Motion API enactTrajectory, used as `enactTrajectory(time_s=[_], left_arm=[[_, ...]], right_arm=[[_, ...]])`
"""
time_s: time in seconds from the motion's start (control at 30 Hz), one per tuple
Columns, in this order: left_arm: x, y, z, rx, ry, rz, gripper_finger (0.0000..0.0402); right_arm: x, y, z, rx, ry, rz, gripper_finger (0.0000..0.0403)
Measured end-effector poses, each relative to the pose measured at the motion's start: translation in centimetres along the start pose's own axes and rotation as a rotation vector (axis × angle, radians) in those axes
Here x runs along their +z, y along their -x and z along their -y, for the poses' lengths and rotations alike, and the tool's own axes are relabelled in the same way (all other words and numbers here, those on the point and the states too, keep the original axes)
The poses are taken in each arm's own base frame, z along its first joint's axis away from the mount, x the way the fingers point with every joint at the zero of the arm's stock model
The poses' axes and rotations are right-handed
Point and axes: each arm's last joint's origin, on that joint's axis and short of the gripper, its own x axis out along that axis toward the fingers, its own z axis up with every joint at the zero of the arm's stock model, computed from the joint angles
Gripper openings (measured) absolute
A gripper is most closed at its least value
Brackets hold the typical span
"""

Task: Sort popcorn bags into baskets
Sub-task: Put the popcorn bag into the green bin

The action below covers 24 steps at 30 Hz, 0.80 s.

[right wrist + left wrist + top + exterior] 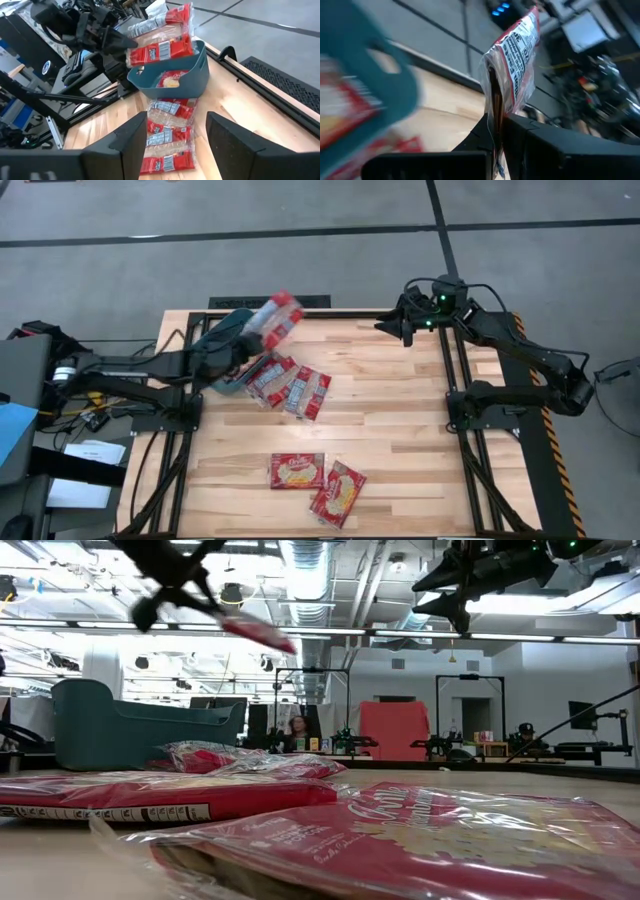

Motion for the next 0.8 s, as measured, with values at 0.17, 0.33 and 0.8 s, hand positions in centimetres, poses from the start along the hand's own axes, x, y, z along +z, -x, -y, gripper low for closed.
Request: enactTrajectory(time_s=[0.17,0.33,0.8], left_arm=[[0.9,1.8,-2.0,0.113,0.011,-0.008,0.0000],[0.9,2.3,-3.8,0.232,-0.002,-0.049,0.0000],[-0.7,2.3,-8.4,0.464,0.054,-0.112,0.0000]], right_arm=[[0.0,0.0,0.0,-0.001,0.014,0.000,0.0220],[0.0,0.0,0.0,-0.001,0.020,0.000,0.0220],[-0.4,0.0,0.1,-0.011,0.015,-0.032,0.0215]])
